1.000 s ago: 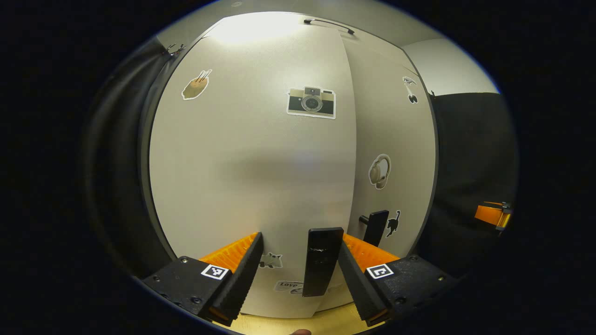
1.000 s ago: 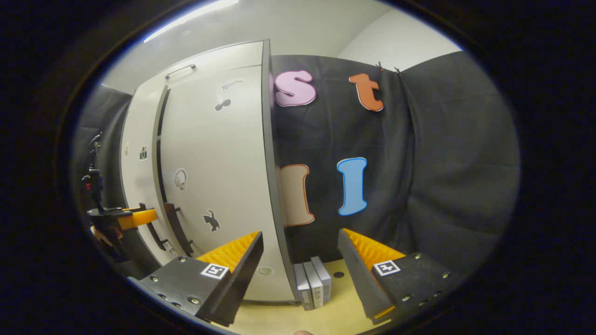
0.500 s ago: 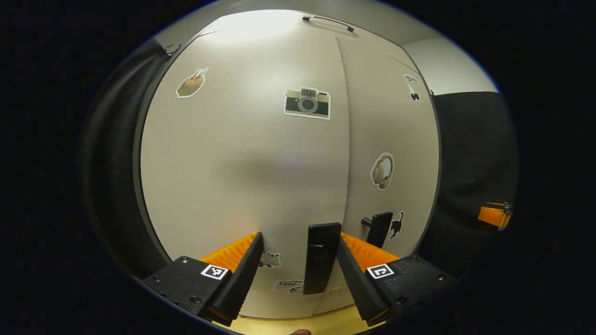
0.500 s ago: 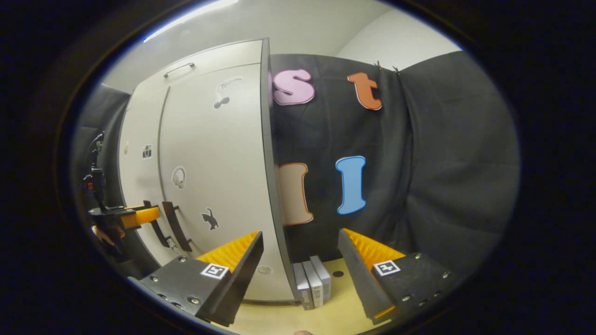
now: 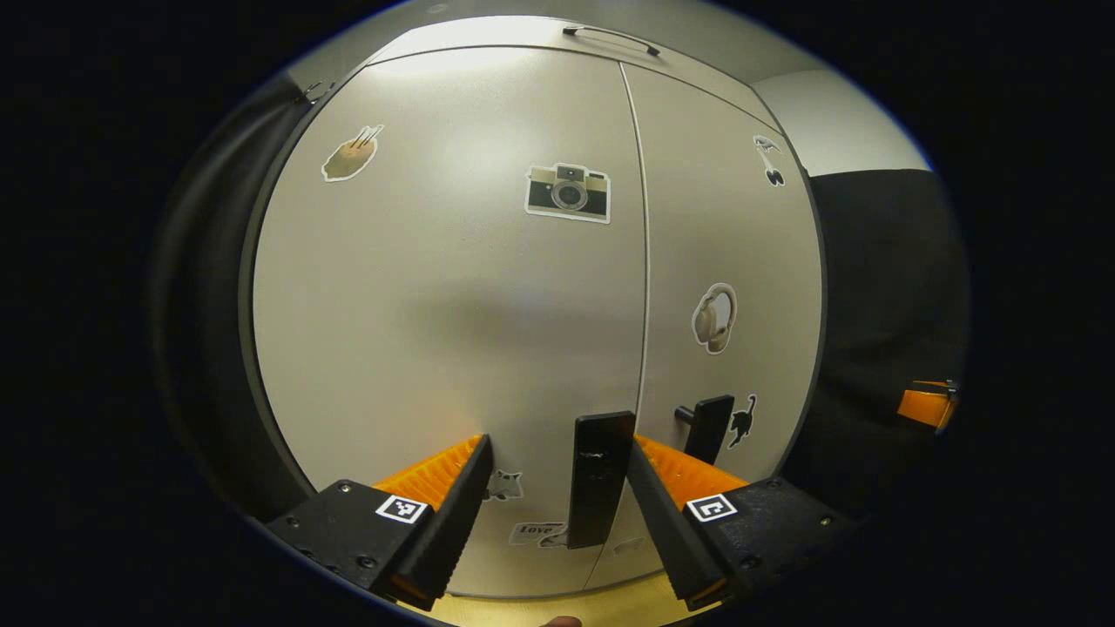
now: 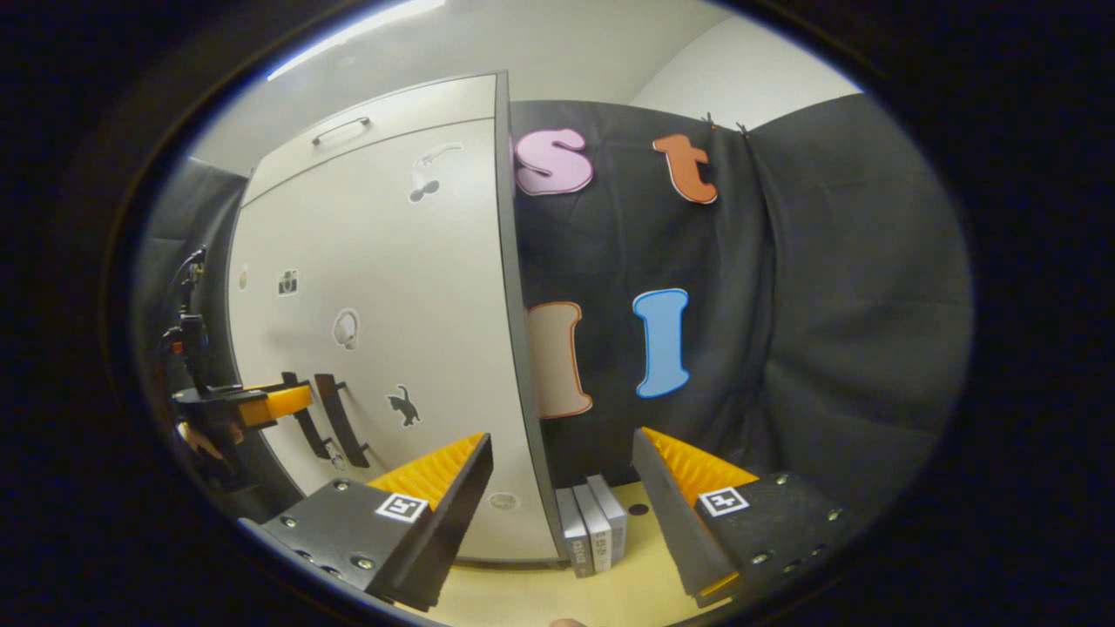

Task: Grab one shoe with the right hand and put it into the shoe cabinet, grab the other shoe with the left hand and put it into the shoe cabinet; then close the right door with the right hand and the left door with the left hand.

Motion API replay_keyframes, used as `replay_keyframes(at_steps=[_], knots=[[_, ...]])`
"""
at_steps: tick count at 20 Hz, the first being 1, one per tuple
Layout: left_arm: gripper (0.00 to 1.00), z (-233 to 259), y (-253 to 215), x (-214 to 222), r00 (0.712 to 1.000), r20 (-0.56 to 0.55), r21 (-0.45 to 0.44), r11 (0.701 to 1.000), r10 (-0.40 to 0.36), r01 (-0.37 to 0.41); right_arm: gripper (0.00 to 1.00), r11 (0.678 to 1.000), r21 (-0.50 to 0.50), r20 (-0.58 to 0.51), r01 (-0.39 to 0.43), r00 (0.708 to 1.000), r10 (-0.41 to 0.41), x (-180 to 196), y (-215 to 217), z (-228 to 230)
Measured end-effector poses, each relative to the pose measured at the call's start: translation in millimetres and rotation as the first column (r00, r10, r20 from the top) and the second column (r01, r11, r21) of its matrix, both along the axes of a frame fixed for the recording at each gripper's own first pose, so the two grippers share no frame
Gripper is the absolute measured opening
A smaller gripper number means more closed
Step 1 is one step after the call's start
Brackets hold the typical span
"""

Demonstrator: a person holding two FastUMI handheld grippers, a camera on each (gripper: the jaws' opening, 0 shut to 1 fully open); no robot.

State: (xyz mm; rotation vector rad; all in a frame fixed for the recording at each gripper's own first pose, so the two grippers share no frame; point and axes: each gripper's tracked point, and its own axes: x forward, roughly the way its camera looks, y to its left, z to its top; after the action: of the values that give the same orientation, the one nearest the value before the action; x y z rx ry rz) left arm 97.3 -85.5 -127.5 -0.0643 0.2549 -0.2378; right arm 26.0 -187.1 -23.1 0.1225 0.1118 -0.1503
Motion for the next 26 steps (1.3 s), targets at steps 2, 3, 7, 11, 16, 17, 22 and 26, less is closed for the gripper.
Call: replay_keyframes(at_steps=[2, 3, 7, 11, 16, 17, 22, 26], knots=[[0.93, 5, 2, -7, 1.0, 0.003, 0.013, 1.0, 0.008, -0.008, 0.97, 1.0, -0.018, 0.011, -0.007, 1.0, 0.007, -3, 4, 7], [0.93, 10, 4, -10, 1.0, 0.016, 0.021, 1.0, 0.016, -0.016, 0.93, 1.0, -0.027, 0.02, -0.012, 1.0, 0.013, -5, 5, 13], [0.92, 55, 8, -40, 0.997, 0.068, 0.002, 0.999, 0.04, -0.041, 0.97, 0.997, -0.05, 0.086, -0.051, 0.995, 0.055, -13, 20, 44], [0.92, 113, 23, -73, 0.984, 0.146, 0.021, 0.994, 0.107, -0.111, 0.97, 0.991, -0.09, 0.157, -0.098, 0.981, 0.111, -28, 39, 82], [0.91, 163, 23, -115, 0.956, 0.236, 0.025, 0.982, 0.175, -0.186, 0.97, 0.982, -0.099, 0.228, -0.158, 0.957, 0.177, -49, 67, 124], [0.88, 166, 21, -123, 0.954, 0.24, 0.03, 0.981, 0.178, -0.191, 0.97, 0.98, -0.094, 0.235, -0.174, 0.953, 0.192, -54, 71, 127], [0.9, 173, 12, -153, 0.956, 0.234, 0.038, 0.981, 0.174, -0.188, 0.96, 0.974, -0.1, 0.246, -0.204, 0.943, 0.223, -68, 80, 130], [0.9, 178, 10, -167, 0.954, 0.235, 0.038, 0.979, 0.188, -0.202, 0.96, 0.971, -0.096, 0.258, -0.22, 0.937, 0.237, -77, 79, 134]])
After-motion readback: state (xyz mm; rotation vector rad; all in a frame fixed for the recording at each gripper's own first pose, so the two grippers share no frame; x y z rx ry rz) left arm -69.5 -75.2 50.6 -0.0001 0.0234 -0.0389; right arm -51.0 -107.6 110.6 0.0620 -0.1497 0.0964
